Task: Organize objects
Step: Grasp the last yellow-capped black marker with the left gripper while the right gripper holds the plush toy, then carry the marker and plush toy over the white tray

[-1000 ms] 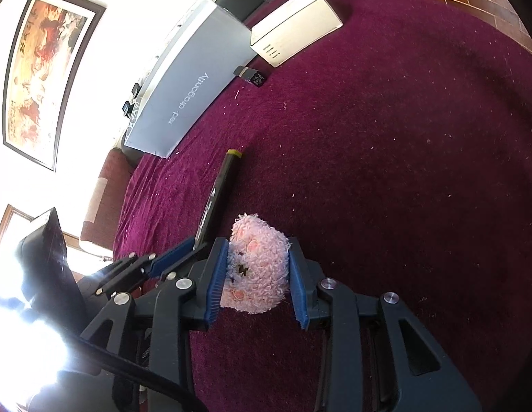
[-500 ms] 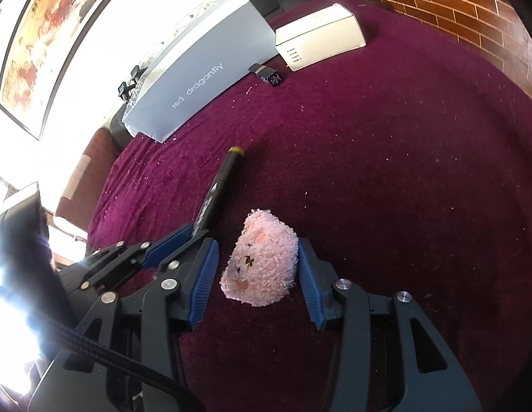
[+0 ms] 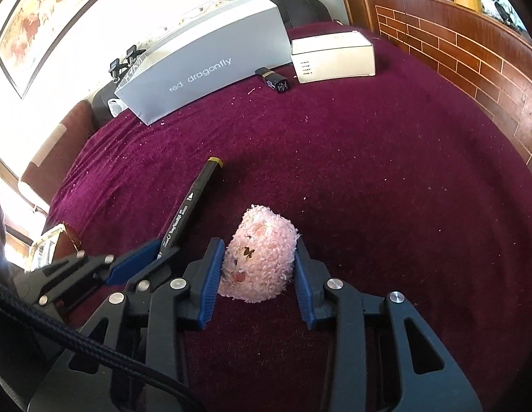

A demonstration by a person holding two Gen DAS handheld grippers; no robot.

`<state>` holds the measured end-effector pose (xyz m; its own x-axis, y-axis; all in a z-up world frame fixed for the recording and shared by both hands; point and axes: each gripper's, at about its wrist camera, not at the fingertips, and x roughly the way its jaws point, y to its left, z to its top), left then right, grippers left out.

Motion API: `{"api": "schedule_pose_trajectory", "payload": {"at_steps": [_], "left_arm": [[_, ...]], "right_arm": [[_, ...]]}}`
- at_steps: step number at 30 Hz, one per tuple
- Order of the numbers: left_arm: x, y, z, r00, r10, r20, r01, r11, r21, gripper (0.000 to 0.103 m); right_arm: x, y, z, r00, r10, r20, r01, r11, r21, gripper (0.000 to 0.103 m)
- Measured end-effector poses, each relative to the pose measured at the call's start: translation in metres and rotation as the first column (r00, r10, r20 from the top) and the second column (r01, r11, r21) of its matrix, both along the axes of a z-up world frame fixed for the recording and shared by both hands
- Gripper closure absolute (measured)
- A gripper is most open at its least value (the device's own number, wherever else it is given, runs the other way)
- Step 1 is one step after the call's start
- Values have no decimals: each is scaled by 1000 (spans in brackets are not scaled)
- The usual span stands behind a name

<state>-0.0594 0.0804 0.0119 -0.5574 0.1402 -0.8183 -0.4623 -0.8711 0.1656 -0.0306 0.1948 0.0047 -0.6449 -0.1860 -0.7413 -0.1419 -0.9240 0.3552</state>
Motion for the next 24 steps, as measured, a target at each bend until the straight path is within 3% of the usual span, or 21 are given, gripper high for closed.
{"api": "schedule_pose_trajectory", "payload": {"at_steps": [11, 19, 24], "left_arm": [[72, -27, 24, 999, -4, -36, 5, 1000, 28, 92], [133, -73, 52, 997, 31, -66, -22, 991, 129, 91], [156, -100, 62, 996, 52, -78, -41, 989, 141, 91]], "right_arm": [[1, -3, 1, 1000, 0, -19, 1, 1000, 16, 69], [3, 0, 0, 999, -14, -38, 14, 1000, 11, 70], [5, -10, 3, 1000, -18, -14, 19, 996, 86, 70]]}}
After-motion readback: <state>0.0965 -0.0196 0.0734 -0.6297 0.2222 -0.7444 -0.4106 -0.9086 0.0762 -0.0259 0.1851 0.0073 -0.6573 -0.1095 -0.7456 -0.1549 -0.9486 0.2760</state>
